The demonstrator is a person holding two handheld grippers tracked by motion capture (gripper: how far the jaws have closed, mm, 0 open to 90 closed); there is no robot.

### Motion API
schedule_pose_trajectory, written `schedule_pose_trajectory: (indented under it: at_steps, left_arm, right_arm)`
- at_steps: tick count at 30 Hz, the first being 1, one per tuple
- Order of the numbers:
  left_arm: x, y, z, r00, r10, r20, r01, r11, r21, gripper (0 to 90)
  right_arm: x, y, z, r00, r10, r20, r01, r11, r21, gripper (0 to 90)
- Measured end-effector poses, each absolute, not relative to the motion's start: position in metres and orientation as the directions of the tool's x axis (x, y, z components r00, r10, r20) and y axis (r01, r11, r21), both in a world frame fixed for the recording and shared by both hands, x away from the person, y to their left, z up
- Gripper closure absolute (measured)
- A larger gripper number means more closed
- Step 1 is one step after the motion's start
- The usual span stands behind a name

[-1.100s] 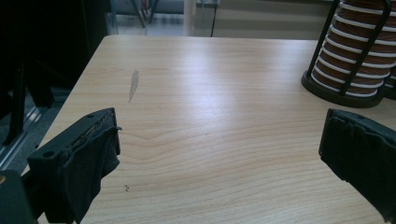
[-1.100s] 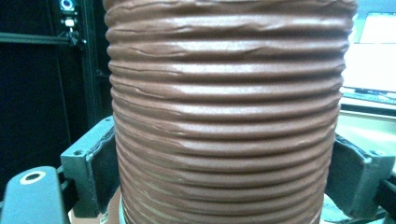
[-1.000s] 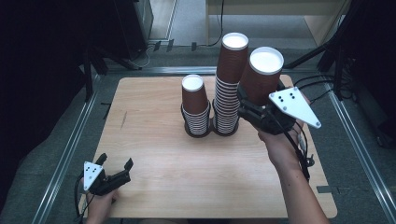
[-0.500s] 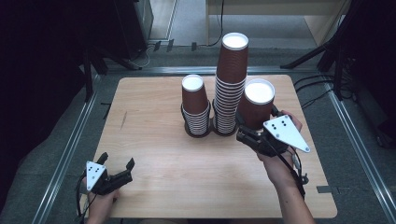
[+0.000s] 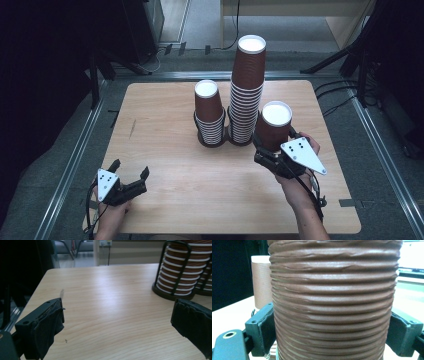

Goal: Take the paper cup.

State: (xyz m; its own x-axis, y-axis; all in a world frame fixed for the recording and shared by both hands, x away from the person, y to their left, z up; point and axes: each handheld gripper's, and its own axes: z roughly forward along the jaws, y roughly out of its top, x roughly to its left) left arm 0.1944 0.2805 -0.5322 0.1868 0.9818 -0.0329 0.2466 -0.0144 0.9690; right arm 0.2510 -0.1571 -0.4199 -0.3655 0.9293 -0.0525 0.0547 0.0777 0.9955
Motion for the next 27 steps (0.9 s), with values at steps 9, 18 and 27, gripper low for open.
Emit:
schedule_pose_trajectory:
  at_steps: [9, 18, 27]
  left_arm:
    - [0.205, 0.257, -0.52, 0.243, 0.968, -0.058, 0.22, 0.003, 0.975, 0.0]
    - [0.217, 0.23, -0.514, 0.308, 0.949, -0.064, 0.205, 0.0, 0.979, 0.0]
    - [0.235, 0.214, -0.504, 0.341, 0.939, -0.054, 0.175, -0.006, 0.985, 0.0]
  right_arm:
    - [0.25, -0.163, -0.442, -0.35, 0.933, -0.085, 0.074, 0.118, 0.99, 12.0]
    - [0.252, -0.161, -0.456, -0.345, 0.922, -0.177, 0.061, 0.21, 0.976, 12.0]
    - [0.253, -0.15, -0.466, -0.364, 0.904, -0.225, 0.054, 0.262, 0.964, 12.0]
